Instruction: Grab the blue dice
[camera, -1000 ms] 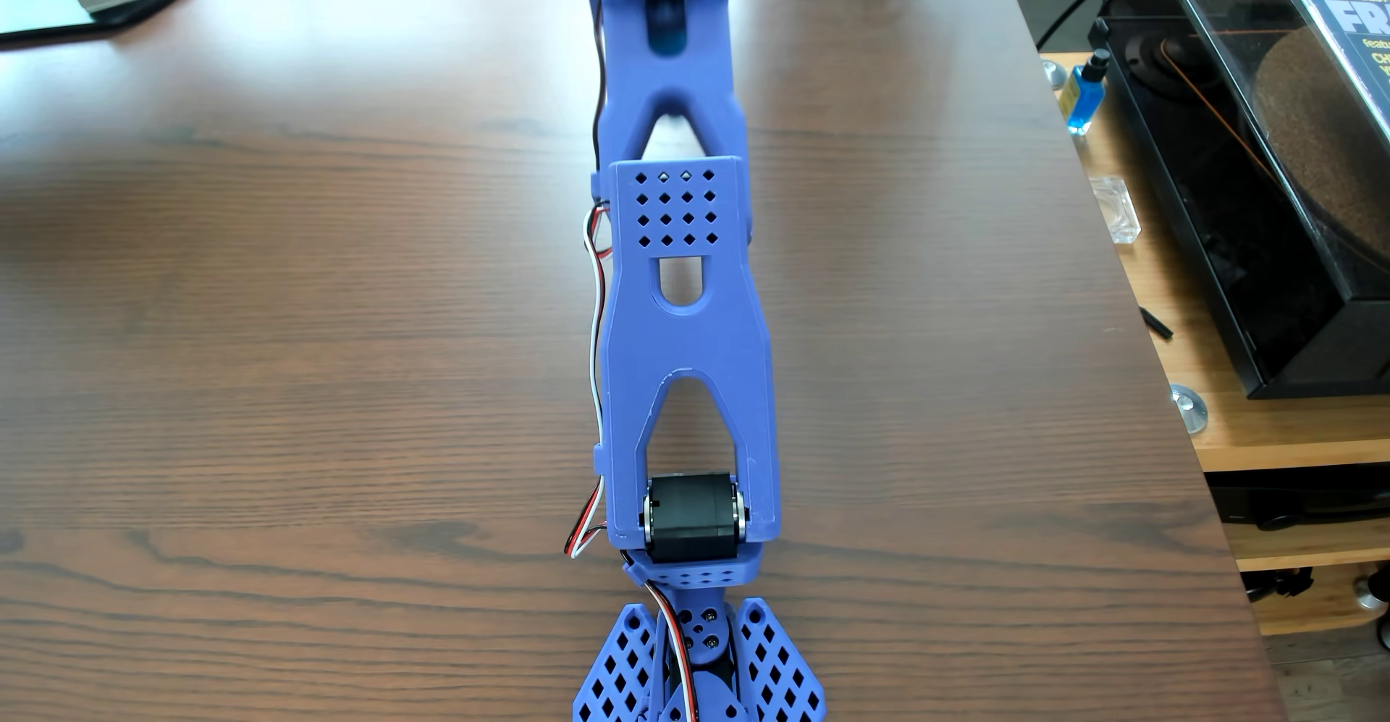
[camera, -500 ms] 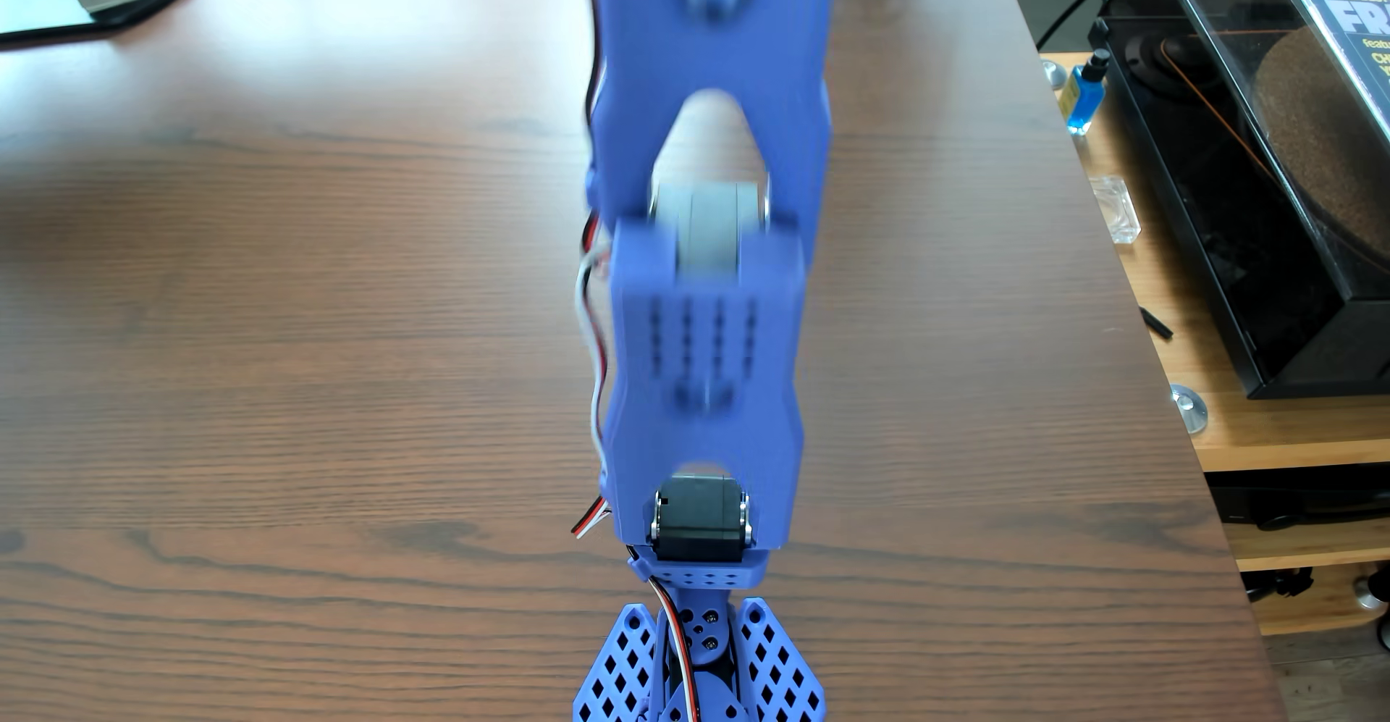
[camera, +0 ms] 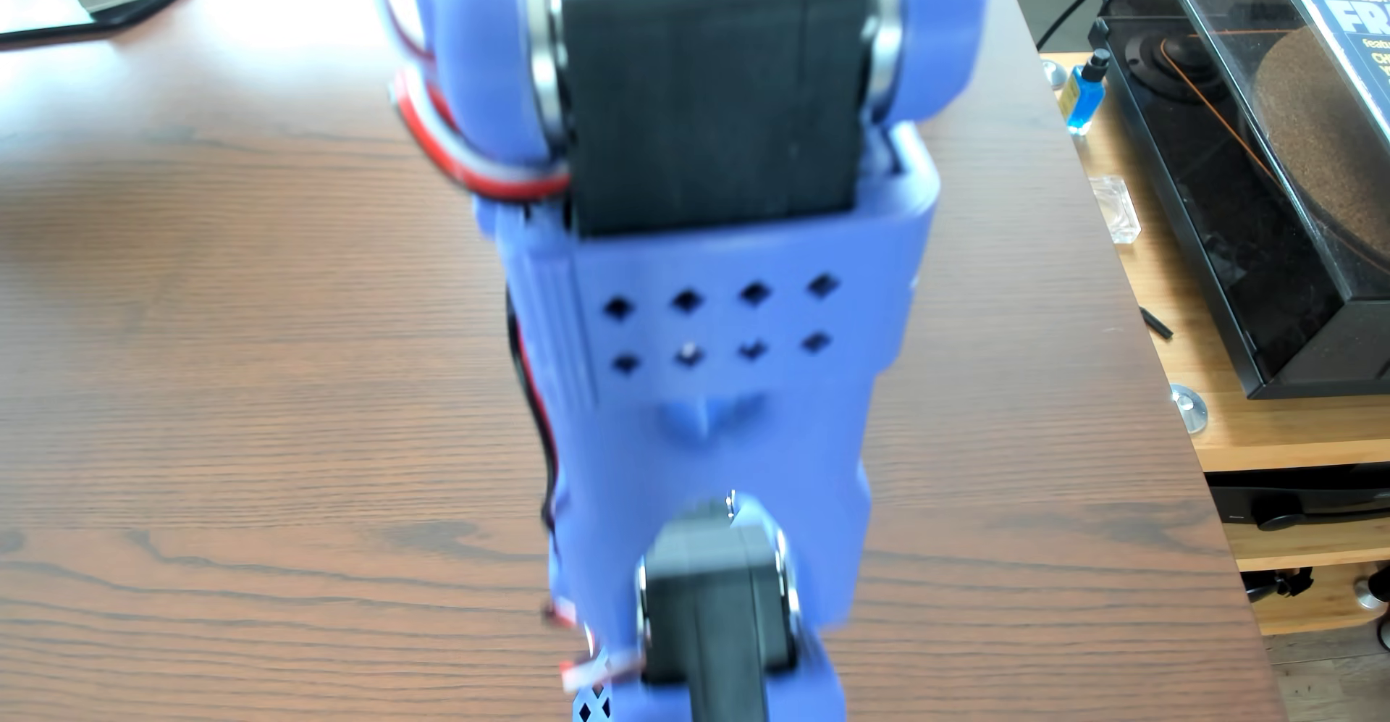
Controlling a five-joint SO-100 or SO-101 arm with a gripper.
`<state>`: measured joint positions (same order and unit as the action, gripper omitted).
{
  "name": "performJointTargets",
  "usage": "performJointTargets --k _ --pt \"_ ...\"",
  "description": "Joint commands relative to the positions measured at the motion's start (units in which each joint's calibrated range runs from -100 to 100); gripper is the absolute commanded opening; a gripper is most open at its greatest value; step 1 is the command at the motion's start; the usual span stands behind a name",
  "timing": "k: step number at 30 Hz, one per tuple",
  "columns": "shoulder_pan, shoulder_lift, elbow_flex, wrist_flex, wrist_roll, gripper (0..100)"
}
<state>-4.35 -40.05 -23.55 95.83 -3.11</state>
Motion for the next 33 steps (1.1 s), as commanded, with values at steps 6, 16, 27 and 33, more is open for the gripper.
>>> performJointTargets --k 6,16,27,33 --pt "1.81 -17.25 35.13 -19.60 -0.10 1" --pt "10.73 -26.21 59.18 -33.96 -0.31 1" --pt "10.65 -32.24 65.23 -35.59 -0.04 2" --pt "8.36 -32.16 65.33 -34.22 0.64 8"
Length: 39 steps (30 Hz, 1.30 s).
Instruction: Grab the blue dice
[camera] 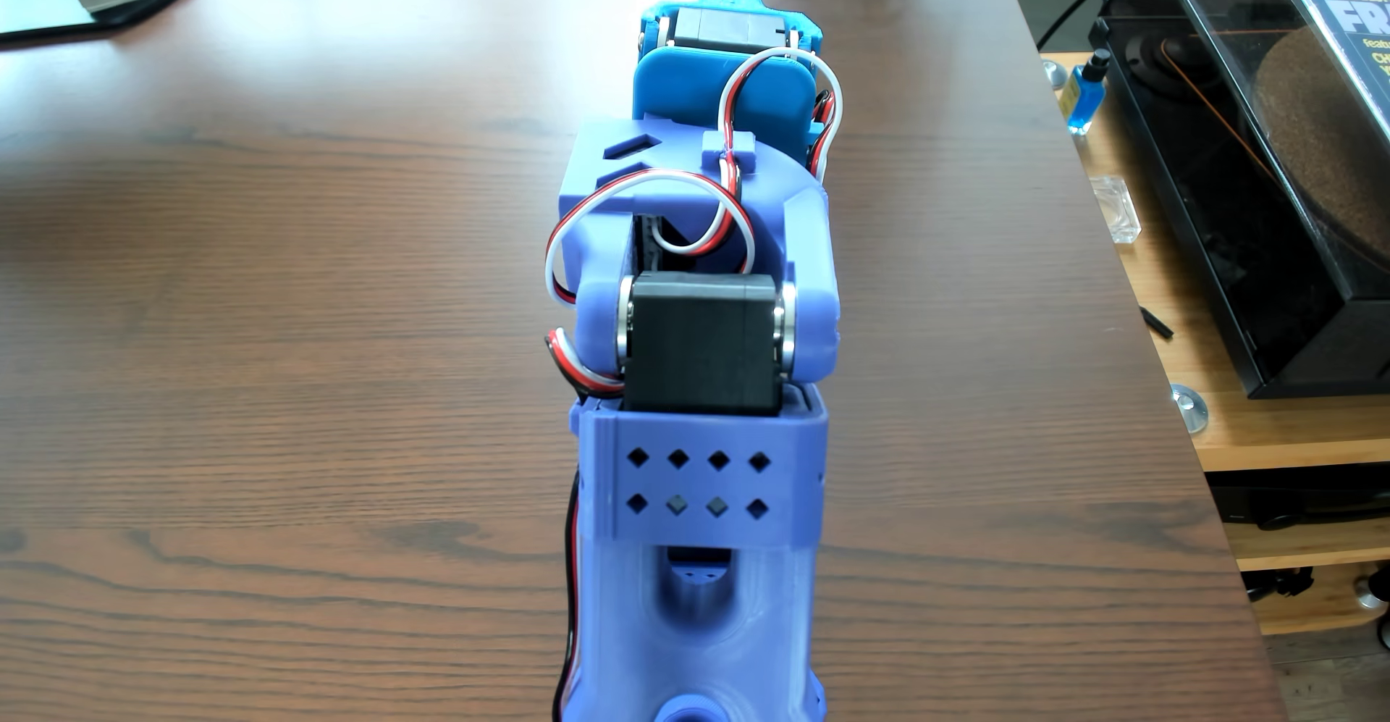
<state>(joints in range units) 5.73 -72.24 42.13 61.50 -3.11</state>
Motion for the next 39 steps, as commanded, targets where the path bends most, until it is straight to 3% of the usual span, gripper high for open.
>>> performJointTargets --k 1,5,22,28,34,39 --pt "-2.62 0.03 -0.35 0.37 1.32 11" --pt "-4.26 -0.22 -0.35 1.05 1.90 17" --pt "-4.34 -0.55 7.51 0.20 3.32 17" --pt "-4.42 -0.63 11.04 0.11 3.58 1" --pt "-6.55 -0.63 17.46 -0.57 3.58 2" --pt "-4.99 -5.66 29.30 -7.24 3.74 2"
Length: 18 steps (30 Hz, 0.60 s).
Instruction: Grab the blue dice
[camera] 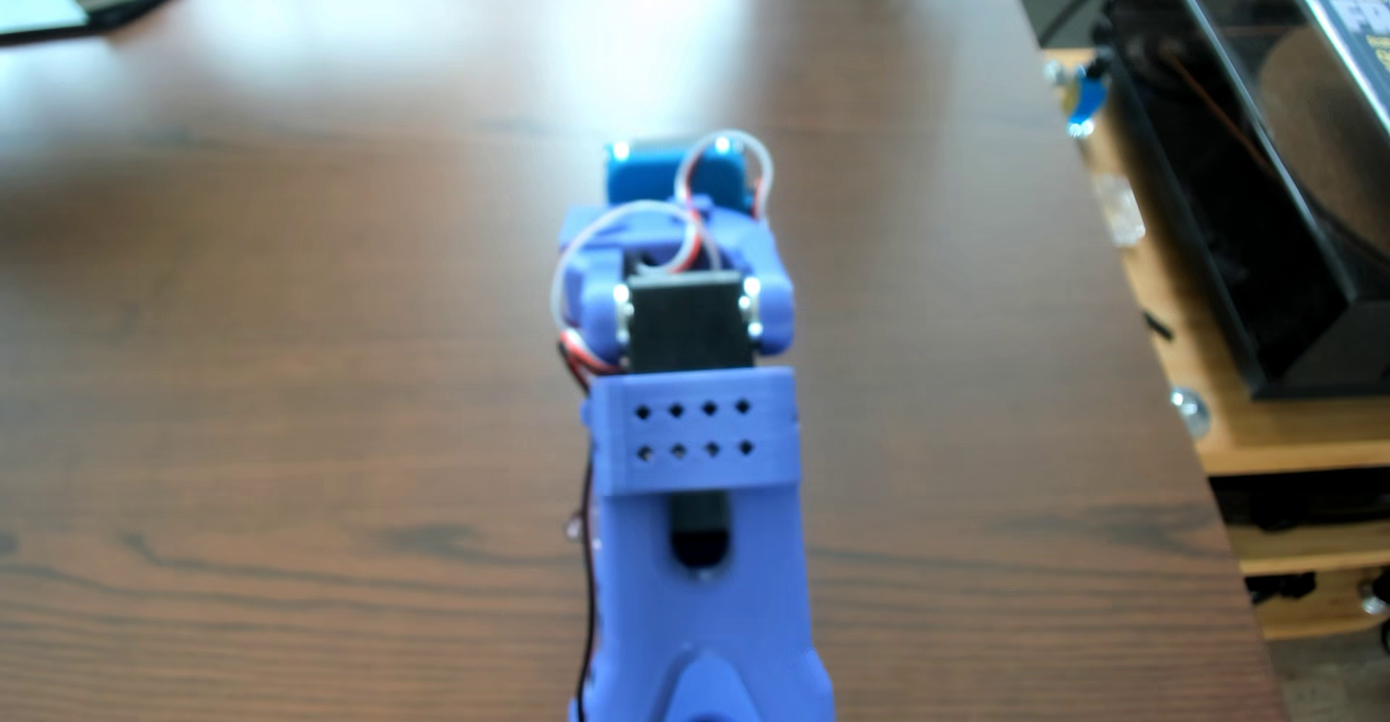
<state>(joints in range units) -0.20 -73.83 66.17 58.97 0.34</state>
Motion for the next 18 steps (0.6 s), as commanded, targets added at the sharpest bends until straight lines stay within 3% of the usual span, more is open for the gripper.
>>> performJointTargets --k 1,8,18 --pt "1.10 -6.25 8.24 -5.83 0.76 2" --pt "1.10 -20.39 23.34 -8.48 3.87 2" --pt "1.19 -22.24 31.93 -7.88 3.87 2"
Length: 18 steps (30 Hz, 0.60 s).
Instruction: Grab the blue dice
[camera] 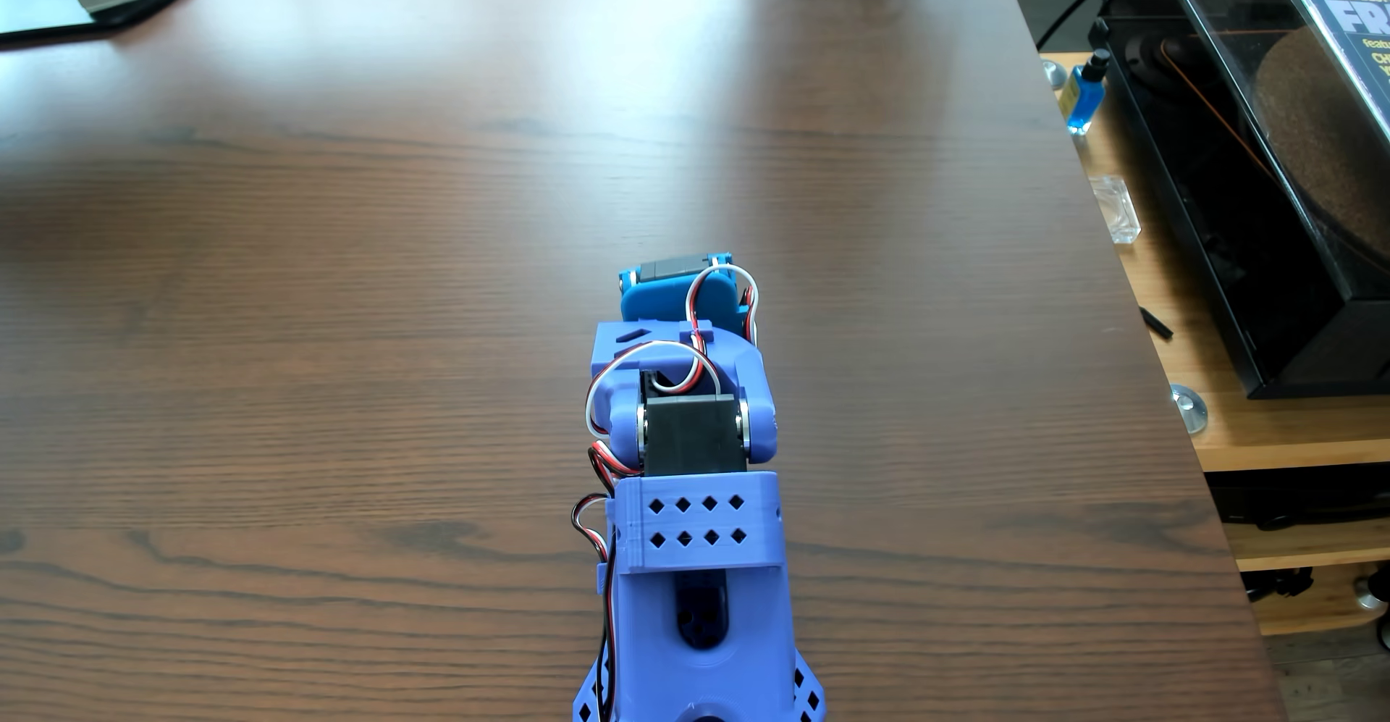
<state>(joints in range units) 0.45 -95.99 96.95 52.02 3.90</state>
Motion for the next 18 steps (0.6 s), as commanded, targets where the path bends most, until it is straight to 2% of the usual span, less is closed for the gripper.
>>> performJointTargets --k 1,18 --pt "0.54 -0.08 1.42 -1.02 0.26 2" --pt "0.54 -0.16 1.69 -1.44 0.21 2"
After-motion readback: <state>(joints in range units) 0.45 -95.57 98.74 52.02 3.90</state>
